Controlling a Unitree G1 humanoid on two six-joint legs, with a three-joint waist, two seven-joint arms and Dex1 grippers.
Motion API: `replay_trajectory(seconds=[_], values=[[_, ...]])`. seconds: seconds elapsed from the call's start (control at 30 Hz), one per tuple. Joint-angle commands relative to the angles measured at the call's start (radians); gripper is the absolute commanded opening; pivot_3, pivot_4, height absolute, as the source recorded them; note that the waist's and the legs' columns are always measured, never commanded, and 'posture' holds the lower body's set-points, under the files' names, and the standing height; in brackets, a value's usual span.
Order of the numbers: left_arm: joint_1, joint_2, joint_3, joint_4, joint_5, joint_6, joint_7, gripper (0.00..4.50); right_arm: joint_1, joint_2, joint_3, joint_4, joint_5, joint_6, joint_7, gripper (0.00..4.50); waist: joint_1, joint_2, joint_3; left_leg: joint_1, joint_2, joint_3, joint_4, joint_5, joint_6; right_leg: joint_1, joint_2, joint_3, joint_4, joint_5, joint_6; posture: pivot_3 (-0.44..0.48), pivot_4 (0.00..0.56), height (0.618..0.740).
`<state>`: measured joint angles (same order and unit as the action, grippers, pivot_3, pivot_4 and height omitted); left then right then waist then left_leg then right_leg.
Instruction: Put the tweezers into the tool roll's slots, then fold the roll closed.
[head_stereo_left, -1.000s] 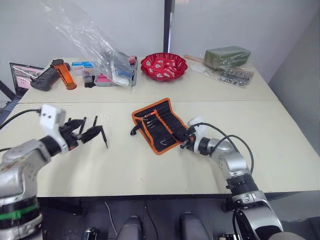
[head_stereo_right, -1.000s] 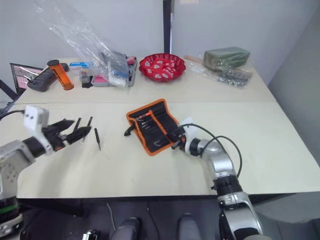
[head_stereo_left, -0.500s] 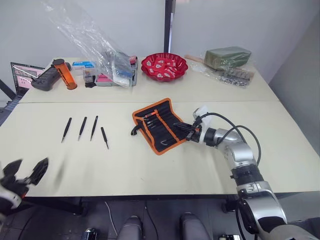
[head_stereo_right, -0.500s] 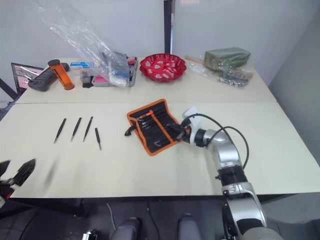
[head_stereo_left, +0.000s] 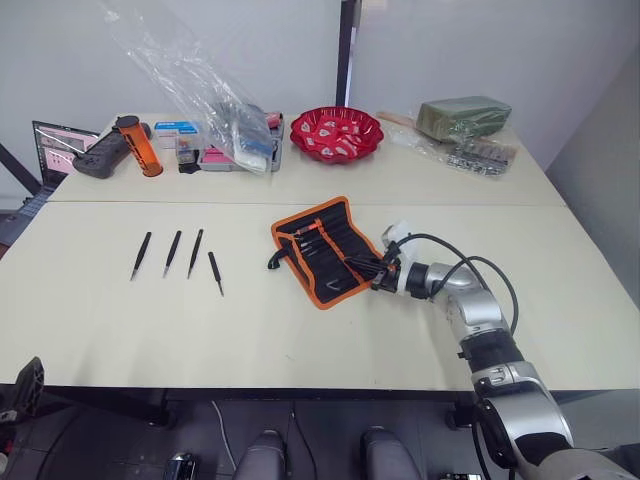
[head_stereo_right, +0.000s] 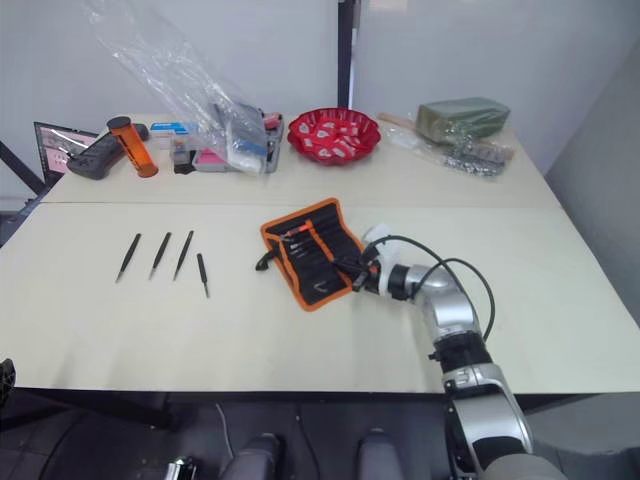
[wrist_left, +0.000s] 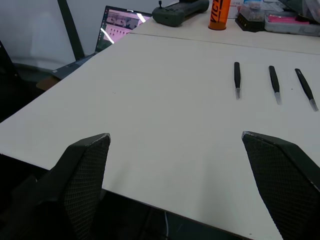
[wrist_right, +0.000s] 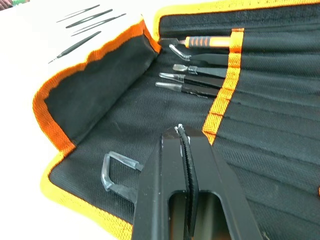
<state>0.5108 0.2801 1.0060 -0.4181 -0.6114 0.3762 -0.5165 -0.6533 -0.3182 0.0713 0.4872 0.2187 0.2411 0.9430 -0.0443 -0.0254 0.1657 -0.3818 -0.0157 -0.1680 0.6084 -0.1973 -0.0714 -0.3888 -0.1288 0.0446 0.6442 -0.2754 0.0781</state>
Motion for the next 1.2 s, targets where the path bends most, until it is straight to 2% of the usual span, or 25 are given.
replay_trajectory(seconds=[0.03, 0.13, 0.23, 0.37, 0.5, 0.7, 0.97, 1.07, 1.2], values=[[-0.027, 0.059, -0.016, -0.005, -0.017, 0.005, 0.043, 4.48, -0.003, 0.004, -0.005, -0.010, 0.002, -0.024, 0.001, 0.00, 0.000, 0.000, 0.000, 0.000, 0.000, 0.000, 0.000, 0.000, 0.000, 0.000, 0.000, 0.000, 0.000, 0.000, 0.000, 0.000, 0.150, 0.740], [-0.077, 0.126, -0.050, 0.012, -0.022, 0.067, 0.093, 4.48, 0.007, 0.005, -0.005, -0.017, -0.001, -0.023, -0.006, 0.00, 0.000, 0.000, 0.000, 0.000, 0.000, 0.000, 0.000, 0.000, 0.000, 0.000, 0.000, 0.000, 0.000, 0.000, 0.000, 0.000, 0.150, 0.740], [-0.204, 0.242, -0.115, 0.125, 0.007, 0.127, 0.127, 4.48, 0.021, 0.008, -0.003, -0.040, -0.001, -0.013, -0.017, 0.00, 0.002, 0.000, 0.000, 0.001, 0.000, 0.000, 0.000, 0.000, 0.000, 0.000, 0.000, 0.000, 0.001, 0.000, 0.000, 0.000, 0.150, 0.740], [-0.385, 0.358, -0.237, 0.338, 0.074, 0.155, 0.138, 4.48, 0.031, 0.013, 0.002, -0.076, 0.000, 0.010, -0.033, 0.00, -0.003, 0.000, 0.000, 0.001, 0.000, 0.000, 0.000, 0.000, 0.000, 0.000, 0.000, 0.000, 0.002, 0.000, 0.000, 0.000, 0.150, 0.740], [-0.594, 0.427, -0.364, 0.545, 0.141, 0.137, 0.127, 4.48, 0.055, 0.010, 0.004, -0.121, 0.005, 0.032, -0.047, 0.00, -0.004, 0.000, 0.000, 0.001, 0.000, -0.001, -0.002, 0.000, 0.000, -0.002, 0.000, -0.001, 0.003, 0.000, 0.000, 0.000, 0.150, 0.740], [-0.835, 0.457, -0.512, 0.871, 0.250, 0.029, 0.094, 4.48, 0.078, 0.006, 0.008, -0.173, 0.004, 0.051, -0.066, 0.00, -0.009, 0.000, 0.000, 0.001, 0.000, -0.001, -0.002, 0.000, 0.000, -0.002, 0.000, -0.001, 0.003, 0.000, 0.000, 0.000, 0.150, 0.740], [-1.014, 0.442, -0.614, 1.147, 0.331, -0.083, 0.065, 4.48, 0.087, 0.002, 0.009, -0.210, 0.009, 0.073, -0.082, 0.00, -0.024, 0.000, 0.000, 0.001, 0.000, -0.001, -0.002, 0.000, 0.000, -0.003, 0.000, -0.001, 0.004, 0.000, 0.000, 0.000, 0.150, 0.740], [-1.056, 0.435, -0.631, 1.211, 0.344, -0.104, 0.062, 3.67, 0.090, 0.002, 0.008, -0.216, 0.009, 0.078, -0.086, 0.00, -0.024, 0.000, 0.000, 0.000, 0.000, -0.001, -0.002, 0.000, 0.000, -0.003, 0.000, -0.001, 0.004, 0.000, 0.000, 0.000, 0.150, 0.740], [-1.081, 0.428, -0.665, 1.244, 0.372, -0.128, 0.052, 2.32, 0.092, 0.004, 0.007, -0.221, 0.008, 0.080, -0.097, 0.00, -0.022, 0.000, 0.000, 0.000, 0.000, -0.001, -0.001, 0.000, 0.000, -0.002, 0.000, -0.001, 0.004, 0.000, 0.000, 0.000, 0.150, 0.740]])
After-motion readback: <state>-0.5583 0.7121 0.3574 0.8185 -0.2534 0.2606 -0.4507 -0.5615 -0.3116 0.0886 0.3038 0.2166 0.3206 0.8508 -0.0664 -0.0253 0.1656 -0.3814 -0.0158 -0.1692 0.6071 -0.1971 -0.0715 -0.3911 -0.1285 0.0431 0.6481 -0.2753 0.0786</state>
